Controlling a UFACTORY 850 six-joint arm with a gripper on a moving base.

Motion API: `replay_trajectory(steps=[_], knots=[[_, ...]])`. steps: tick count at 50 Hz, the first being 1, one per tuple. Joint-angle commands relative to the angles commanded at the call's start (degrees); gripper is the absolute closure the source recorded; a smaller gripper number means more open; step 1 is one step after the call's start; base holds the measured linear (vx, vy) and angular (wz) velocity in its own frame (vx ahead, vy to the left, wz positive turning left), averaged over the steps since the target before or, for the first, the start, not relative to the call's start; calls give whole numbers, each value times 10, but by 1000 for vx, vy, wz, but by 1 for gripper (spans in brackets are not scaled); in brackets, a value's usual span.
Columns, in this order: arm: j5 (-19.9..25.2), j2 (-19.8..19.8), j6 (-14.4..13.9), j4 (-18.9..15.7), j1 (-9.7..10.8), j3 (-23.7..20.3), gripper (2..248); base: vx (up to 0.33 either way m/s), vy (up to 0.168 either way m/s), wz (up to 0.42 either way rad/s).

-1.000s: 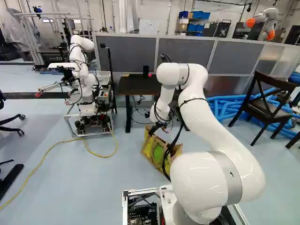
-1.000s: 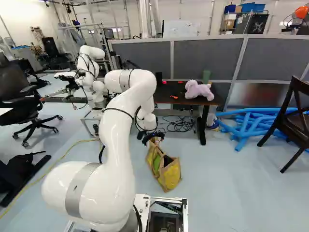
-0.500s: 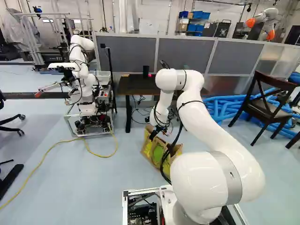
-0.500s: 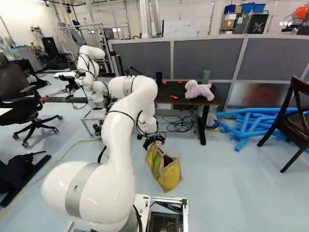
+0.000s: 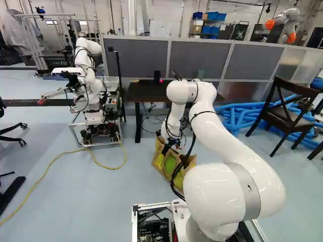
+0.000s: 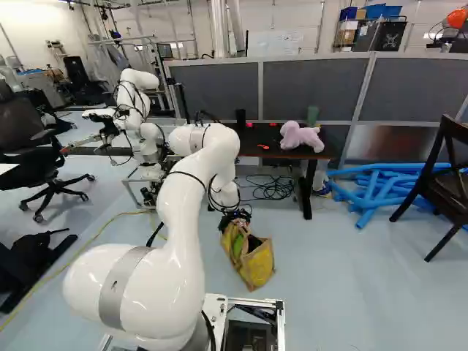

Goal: Pick up the bag on the ground and place it on the table

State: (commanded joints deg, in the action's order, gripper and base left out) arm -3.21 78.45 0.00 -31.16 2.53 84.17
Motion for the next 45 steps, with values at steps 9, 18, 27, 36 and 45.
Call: replay_trajectory(steps=[9,18,27,36,45], knots=[[-13,19,0,-6,0,17,3,0,0,0],[-27,39,0,-12,0,35,3,0,0,0],[-40,59,0,-17,0,53,3,0,0,0],[-54,78,0,-23,0,72,3,0,0,0],[-59,100,0,-25,12,97,3,0,0,0]])
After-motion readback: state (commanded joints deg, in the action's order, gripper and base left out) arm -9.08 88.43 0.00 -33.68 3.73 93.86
